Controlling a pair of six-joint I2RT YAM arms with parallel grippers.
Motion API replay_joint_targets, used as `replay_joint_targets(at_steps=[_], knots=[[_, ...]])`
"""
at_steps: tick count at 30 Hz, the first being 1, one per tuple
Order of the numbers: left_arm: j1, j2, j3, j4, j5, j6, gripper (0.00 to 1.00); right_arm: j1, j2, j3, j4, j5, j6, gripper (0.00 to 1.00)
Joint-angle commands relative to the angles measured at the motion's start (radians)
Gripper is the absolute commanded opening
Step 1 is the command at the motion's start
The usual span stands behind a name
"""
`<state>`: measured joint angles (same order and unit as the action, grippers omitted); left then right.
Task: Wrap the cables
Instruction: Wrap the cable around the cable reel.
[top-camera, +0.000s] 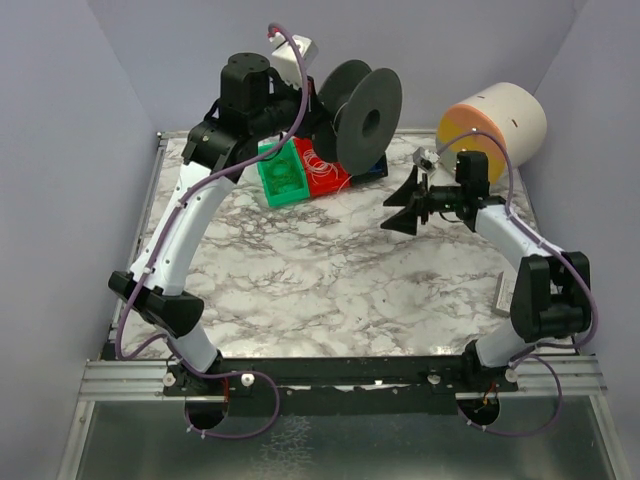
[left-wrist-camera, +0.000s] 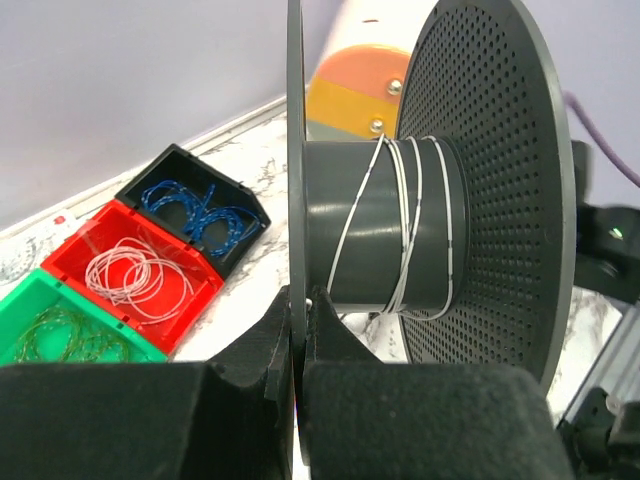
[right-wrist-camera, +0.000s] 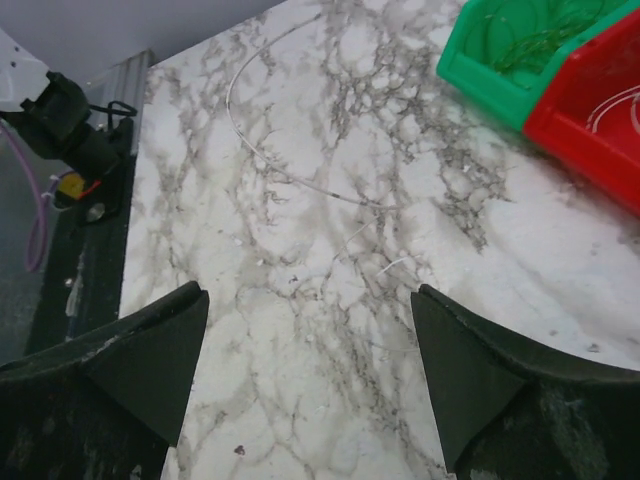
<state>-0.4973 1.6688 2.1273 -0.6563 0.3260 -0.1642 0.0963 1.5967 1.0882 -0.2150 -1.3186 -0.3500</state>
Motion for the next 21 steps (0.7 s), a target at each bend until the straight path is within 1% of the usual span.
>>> replay_joint_targets(at_steps=[1, 6, 8, 11, 15, 21], knots=[[0.031, -0.05, -0.037, 0.121, -0.019, -0.093, 0.0, 0.006, -0.072, -0.128, 0.6, 0.108, 0.329, 0.88], [0.05, -0.059, -0.094, 0.167, 0.057, -0.153, 0.0, 0.032, -0.091, -0.192, 0.77, 0.09, 0.404, 0.88], [0.053, -0.06, -0.108, 0.18, 0.076, -0.167, 0.0, 0.049, -0.091, -0.212, 0.808, 0.105, 0.409, 0.88], [0.058, -0.062, -0.125, 0.193, 0.092, -0.18, 0.0, 0.077, -0.08, -0.221, 0.84, 0.11, 0.408, 0.88], [0.062, -0.061, -0.135, 0.203, 0.108, -0.19, 0.0, 0.118, -0.054, -0.225, 0.876, 0.069, 0.417, 0.88], [0.068, -0.059, -0.14, 0.224, 0.149, -0.223, 0.0, 0.169, -0.029, -0.241, 0.891, 0.12, 0.381, 0.88]])
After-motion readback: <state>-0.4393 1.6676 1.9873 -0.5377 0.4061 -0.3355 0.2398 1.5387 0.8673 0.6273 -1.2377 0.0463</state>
